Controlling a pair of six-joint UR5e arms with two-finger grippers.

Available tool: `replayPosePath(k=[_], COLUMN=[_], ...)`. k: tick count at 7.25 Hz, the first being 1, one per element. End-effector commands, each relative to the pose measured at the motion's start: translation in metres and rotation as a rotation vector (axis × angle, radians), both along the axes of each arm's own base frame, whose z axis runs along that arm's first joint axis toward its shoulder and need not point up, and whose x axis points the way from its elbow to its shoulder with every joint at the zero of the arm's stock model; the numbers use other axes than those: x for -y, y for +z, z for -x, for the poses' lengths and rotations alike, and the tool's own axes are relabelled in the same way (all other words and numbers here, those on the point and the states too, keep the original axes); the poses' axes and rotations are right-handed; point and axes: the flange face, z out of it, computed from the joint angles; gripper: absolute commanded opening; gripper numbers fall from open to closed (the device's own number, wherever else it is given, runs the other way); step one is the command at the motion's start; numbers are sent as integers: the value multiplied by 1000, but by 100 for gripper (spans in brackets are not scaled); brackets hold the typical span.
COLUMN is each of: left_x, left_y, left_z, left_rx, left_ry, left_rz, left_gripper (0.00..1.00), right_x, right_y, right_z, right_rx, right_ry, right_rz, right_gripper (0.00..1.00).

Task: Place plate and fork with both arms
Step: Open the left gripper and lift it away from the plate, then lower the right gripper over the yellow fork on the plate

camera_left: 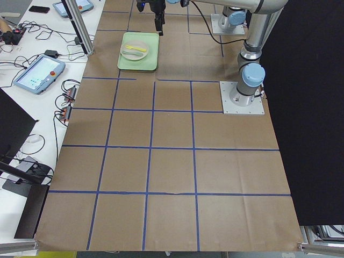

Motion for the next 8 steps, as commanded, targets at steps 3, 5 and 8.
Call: replayPosePath(k=[3, 5, 8], left_x=[-3, -5, -17], left_y=[9, 11, 21], left_z=[-12, -8, 1], left_rx=[0, 0, -32], left_ry=[11, -7, -140], left_rz=[18, 21, 37], left_gripper=[100, 100, 100], right_x=[58, 79, 105], right_y=[-87, -125, -192], right_z=[-127, -151, -168], right_rx=[2, 2, 0], right_ry=[-52, -56, -52], right_rz=[-9, -6, 33], right_gripper=[100, 100, 98])
